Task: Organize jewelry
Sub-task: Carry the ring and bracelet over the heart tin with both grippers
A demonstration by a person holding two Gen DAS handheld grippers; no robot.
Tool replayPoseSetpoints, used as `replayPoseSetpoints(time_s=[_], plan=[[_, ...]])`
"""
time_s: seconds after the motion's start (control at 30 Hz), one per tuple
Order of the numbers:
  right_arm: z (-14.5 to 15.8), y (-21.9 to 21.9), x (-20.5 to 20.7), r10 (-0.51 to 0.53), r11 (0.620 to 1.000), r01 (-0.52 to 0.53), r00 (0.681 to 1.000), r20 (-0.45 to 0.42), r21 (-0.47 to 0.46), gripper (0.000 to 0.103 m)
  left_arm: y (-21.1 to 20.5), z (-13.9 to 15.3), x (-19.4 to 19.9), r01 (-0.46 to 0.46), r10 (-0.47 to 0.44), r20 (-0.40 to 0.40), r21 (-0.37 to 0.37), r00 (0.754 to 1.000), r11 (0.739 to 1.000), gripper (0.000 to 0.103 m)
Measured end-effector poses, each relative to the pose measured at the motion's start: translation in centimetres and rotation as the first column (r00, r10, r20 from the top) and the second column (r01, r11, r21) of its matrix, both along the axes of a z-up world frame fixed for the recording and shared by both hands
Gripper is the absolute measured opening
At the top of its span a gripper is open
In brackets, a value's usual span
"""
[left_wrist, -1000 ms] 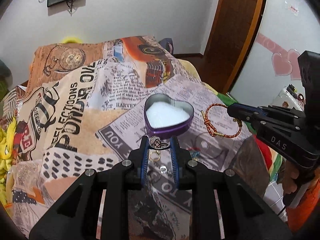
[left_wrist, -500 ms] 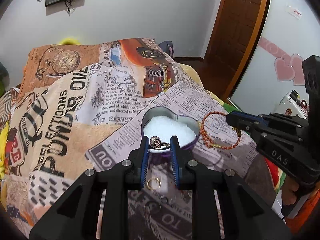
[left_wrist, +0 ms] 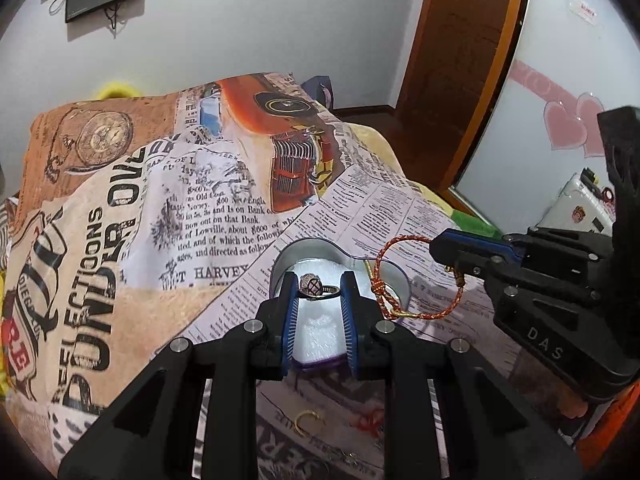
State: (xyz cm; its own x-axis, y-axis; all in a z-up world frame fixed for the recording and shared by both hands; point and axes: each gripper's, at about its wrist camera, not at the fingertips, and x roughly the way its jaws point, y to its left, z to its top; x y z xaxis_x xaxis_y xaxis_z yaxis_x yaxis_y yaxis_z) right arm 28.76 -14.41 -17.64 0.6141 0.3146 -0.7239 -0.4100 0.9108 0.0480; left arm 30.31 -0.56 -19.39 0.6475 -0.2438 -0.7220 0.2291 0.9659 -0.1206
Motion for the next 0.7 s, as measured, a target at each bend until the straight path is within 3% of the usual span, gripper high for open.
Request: replayPoseSetpoints(time_s=[0.7], plan=[[-1.6,1.4,1.8,0.045,0.998,-0.047,0.997,-0.057,-0.032,0.004,0.1,-2.0,1.1,0.017,-0.014,-0.078,0.032,0.997,0.999,0.020]])
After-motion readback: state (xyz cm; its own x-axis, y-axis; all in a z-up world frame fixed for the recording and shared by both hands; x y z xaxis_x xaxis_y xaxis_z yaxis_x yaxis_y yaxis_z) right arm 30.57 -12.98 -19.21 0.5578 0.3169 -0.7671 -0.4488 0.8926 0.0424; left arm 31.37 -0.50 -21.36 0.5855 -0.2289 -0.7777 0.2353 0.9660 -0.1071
